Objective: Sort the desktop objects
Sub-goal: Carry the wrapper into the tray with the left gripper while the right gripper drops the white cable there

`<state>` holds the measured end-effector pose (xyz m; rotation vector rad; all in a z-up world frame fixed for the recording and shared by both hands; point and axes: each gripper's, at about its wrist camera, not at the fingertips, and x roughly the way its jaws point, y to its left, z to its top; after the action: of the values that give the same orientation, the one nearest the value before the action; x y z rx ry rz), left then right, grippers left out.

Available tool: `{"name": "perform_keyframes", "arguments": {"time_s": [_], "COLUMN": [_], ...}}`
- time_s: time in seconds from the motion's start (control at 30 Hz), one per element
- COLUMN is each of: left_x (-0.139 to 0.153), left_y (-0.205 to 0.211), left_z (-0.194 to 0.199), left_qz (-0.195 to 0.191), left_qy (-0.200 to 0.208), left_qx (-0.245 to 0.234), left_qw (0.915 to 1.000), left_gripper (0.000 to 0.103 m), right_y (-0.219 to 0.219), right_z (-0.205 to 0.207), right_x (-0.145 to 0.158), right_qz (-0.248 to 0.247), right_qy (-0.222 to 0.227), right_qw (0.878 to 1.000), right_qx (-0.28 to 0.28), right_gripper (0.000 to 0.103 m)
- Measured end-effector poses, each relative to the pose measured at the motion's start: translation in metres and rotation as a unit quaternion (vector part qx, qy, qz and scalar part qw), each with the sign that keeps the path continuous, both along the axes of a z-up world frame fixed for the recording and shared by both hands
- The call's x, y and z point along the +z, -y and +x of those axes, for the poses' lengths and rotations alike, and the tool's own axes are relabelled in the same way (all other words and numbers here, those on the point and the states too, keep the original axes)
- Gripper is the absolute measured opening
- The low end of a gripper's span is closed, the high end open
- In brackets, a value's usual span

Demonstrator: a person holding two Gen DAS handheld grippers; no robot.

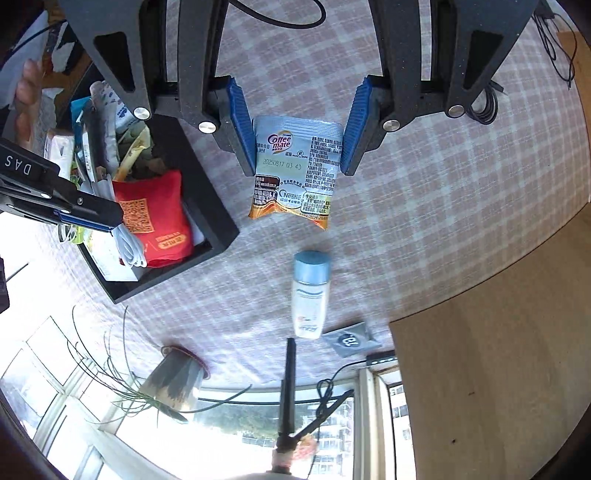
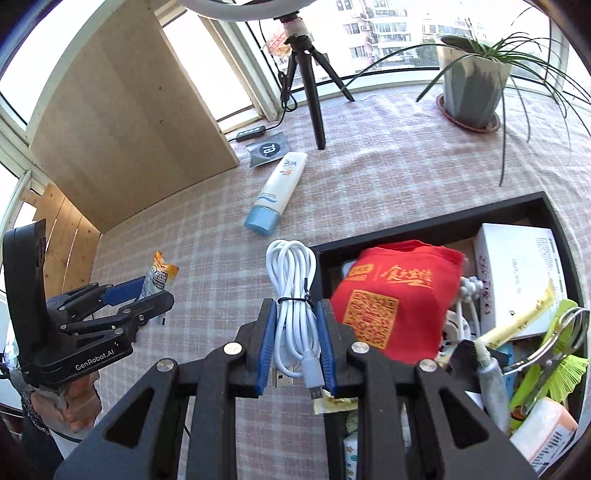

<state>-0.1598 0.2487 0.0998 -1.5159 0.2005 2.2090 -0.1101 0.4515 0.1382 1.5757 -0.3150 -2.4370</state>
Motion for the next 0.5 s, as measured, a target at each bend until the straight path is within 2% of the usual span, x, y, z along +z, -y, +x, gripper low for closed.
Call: {"name": "perform_keyframes", "arguments": {"time_s": [0.17,0.27,0.5], "left_x": [0.025,0.031,0.035], "left_y": [-0.057,-0.094,-0.155], "left_z": [0.025,0.031,0.039], "left_qz": [0.01,0.016,0.023], "left_qy": [-0.006,-0.012,-0.004], "left_qx": [-0.059,-0.09,-0.131], "left_qw": [0.9982,0.9957,0.9912], "left_gripper": [0.043,0.043,0.044], "right_y": [-0.059,-0.088,-0.124], "right_z": [0.016,0.029,0.044], "right_x": [-0.018,-0.013,-0.018], "right_qz": [0.009,0.012,0.014], "right_qy": [0.002,0.003,0.009], "right_qw": [0.998,0.996,0.991], "right_qx": [-0.062,-0.091,-0.133], "right_gripper": [0.022,0.022,0.022]}}
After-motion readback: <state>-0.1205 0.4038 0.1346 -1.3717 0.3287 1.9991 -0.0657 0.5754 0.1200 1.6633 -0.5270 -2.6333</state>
